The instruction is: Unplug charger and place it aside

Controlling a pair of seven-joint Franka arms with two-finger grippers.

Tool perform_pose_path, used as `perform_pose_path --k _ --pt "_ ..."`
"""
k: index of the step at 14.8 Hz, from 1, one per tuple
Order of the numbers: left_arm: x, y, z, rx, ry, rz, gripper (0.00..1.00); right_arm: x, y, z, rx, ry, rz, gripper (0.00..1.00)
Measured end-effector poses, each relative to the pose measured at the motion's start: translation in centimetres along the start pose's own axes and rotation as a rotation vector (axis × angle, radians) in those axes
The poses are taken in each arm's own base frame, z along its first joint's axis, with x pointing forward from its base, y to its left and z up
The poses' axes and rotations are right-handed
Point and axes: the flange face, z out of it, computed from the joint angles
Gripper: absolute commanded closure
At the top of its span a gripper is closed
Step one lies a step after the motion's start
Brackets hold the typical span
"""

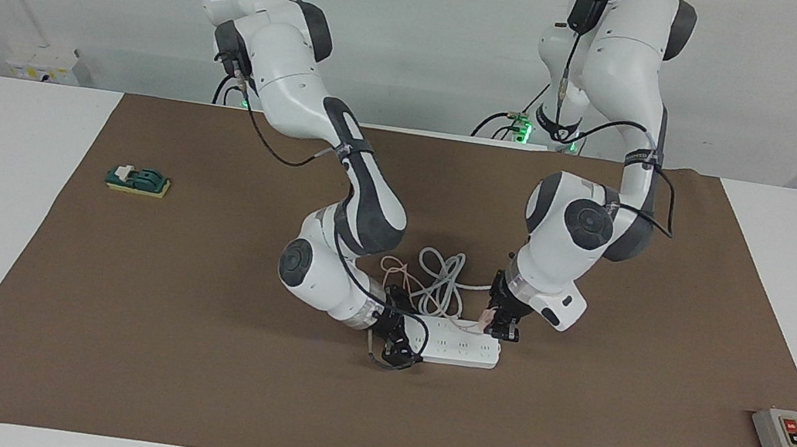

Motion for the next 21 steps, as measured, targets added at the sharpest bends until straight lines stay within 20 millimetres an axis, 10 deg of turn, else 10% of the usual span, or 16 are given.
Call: perform_pose_path --k 1,2,3,10,17,18,19,21 --pt "0.9 -0.1 -1.9 -0.011 -0.002 0.004 1.0 0.0 0.0 0.0 0.0 0.0 0.0 1.0" --pt "1.7 -0.4 -3.8 -0.012 -0.001 0.016 1.0 0.0 0.0 0.0 0.0 0.0 0.0 0.67" --pt "2.6 -1.1 -5.5 0.002 0.002 0.042 1.0 0.0 0.0 0.0 0.0 0.0 0.0 0.02" --pt "16.5 -4.5 -13.6 0.087 -0.01 0.322 1.0 -1.1 -0.2 -1.2 0.009 -0.007 -0.006 0.0" --pt "28.9 -7.5 -12.4 0.093 -0.055 0.677 1.0 -3.5 -0.4 -12.9 -0.019 -0.024 -0.004 0.0" --pt "29.3 -7.8 -11.9 0.077 -0.046 0.695 0.68 -3.3 -0.3 -14.9 -0.038 -0.012 -0.009 0.0" --pt "29.3 -8.0 -11.1 0.064 -0.036 0.708 0.06 -2.9 -0.1 -17.0 -0.059 0.01 -0.019 0.0" --pt "28.8 -8.8 -9.3 0.054 -0.027 0.725 0.0 -2.3 0.6 -21.0 -0.102 0.048 -0.071 0.0"
